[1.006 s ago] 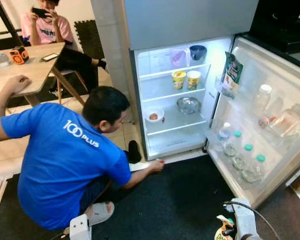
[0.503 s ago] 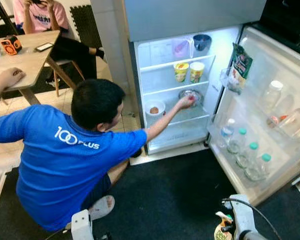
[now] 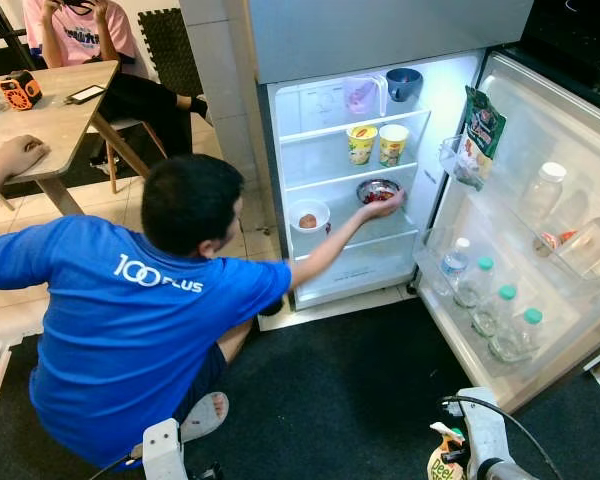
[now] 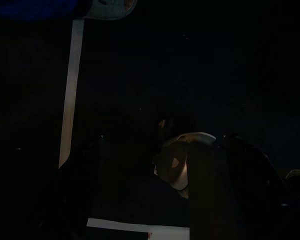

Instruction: Restocking fridge

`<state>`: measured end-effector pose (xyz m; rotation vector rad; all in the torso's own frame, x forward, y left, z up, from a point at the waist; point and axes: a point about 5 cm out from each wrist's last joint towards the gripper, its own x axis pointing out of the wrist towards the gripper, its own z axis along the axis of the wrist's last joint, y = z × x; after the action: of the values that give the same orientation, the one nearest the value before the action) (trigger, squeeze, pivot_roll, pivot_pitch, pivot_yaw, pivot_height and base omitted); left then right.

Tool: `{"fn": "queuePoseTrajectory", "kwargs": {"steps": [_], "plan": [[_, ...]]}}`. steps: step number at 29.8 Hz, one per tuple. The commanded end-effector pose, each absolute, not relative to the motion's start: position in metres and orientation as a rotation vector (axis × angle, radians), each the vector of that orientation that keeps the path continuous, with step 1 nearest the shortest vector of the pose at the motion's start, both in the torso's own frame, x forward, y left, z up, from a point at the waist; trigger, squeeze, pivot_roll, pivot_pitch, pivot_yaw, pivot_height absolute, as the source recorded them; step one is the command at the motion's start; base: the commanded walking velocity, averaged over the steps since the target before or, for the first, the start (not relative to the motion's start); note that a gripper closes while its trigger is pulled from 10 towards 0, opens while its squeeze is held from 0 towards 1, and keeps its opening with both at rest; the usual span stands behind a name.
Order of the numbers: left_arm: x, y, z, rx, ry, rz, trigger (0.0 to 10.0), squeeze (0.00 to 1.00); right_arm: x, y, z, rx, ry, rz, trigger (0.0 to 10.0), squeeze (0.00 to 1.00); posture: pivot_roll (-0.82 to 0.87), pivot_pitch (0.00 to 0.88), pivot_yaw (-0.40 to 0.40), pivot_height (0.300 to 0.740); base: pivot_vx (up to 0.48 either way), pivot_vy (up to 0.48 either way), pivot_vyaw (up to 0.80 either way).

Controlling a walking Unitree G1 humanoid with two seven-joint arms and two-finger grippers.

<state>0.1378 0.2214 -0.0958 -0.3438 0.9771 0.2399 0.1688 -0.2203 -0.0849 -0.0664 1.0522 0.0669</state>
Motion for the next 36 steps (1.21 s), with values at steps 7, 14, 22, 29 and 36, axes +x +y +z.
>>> {"fn": "queuePoseTrajectory", "kwargs": {"steps": [7, 14, 22, 29, 36], "plan": [[0.1325, 0.2218, -0.0976, -0.334, 0.993, 0.243, 10.0, 0.0, 0.1699, -0.2195, -0.0844, -0.064, 1.042, 0.069, 10.0, 0.0, -0.04, 0.0, 0.033, 0.74, 0.0, 0.0, 0.0], [0.1304, 0.2248, -0.0977, -0.315, 0.999, 0.241, 10.0, 0.0, 0.1675, -0.2178, -0.0856, -0.086, 1.05, 0.105, 10.0, 0.0, -0.04, 0.0, 0.035, 0.74, 0.0, 0.0, 0.0], [0.1342, 0.2295, -0.0954, -0.3, 0.991, 0.237, 10.0, 0.0, 0.1677, -0.2136, -0.0862, -0.096, 1.051, 0.131, 10.0, 0.0, -0.04, 0.0, 0.04, 0.74, 0.0, 0.0, 0.0], [0.1362, 0.2303, -0.0945, -0.292, 0.988, 0.233, 10.0, 0.0, 0.1693, -0.2111, -0.086, -0.093, 1.047, 0.135, 10.0, 0.0, -0.04, 0.0, 0.043, 0.74, 0.0, 0.0, 0.0], [0.1339, 0.2287, -0.0956, -0.292, 0.994, 0.233, 10.0, 0.0, 0.1681, -0.2103, -0.0866, -0.093, 1.05, 0.139, 10.0, 0.0, -0.03, 0.0, 0.041, 0.74, 0.0, 0.0, 0.0]]}}
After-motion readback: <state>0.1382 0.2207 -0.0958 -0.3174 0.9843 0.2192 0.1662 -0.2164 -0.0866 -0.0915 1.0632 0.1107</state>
